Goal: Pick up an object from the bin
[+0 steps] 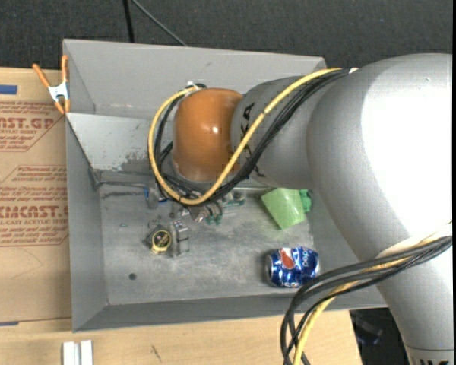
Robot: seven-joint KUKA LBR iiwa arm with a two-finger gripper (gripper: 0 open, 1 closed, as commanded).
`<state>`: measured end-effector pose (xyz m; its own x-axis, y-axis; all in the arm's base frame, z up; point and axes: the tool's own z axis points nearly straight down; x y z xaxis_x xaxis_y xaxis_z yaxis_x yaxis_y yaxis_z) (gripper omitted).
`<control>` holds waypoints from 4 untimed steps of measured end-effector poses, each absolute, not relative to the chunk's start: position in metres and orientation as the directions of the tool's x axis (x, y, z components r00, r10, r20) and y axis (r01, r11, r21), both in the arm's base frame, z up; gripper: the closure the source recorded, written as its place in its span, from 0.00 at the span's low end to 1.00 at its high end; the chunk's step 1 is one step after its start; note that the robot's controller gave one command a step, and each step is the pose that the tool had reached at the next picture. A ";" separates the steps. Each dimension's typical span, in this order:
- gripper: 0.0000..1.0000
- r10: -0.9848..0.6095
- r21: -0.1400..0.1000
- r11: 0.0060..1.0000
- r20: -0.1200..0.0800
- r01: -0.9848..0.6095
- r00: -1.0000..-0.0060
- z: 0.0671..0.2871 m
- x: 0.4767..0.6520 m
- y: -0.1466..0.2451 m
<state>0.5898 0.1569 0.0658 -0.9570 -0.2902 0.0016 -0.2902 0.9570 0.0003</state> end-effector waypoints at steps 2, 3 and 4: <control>0.00 -0.529 -0.004 0.849 -0.003 -0.529 -0.849 0.070 0.575 0.122; 0.00 -0.568 0.005 0.823 0.000 -0.568 -0.823 0.070 0.534 0.170; 0.00 -0.560 0.003 0.828 0.001 -0.560 -0.828 0.069 0.500 0.176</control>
Offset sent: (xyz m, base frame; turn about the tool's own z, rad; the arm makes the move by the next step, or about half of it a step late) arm -0.0551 0.0144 0.0042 -0.1495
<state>0.4995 0.1756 0.0694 -0.8284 -0.5601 0.0005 -0.5601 0.8284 0.0028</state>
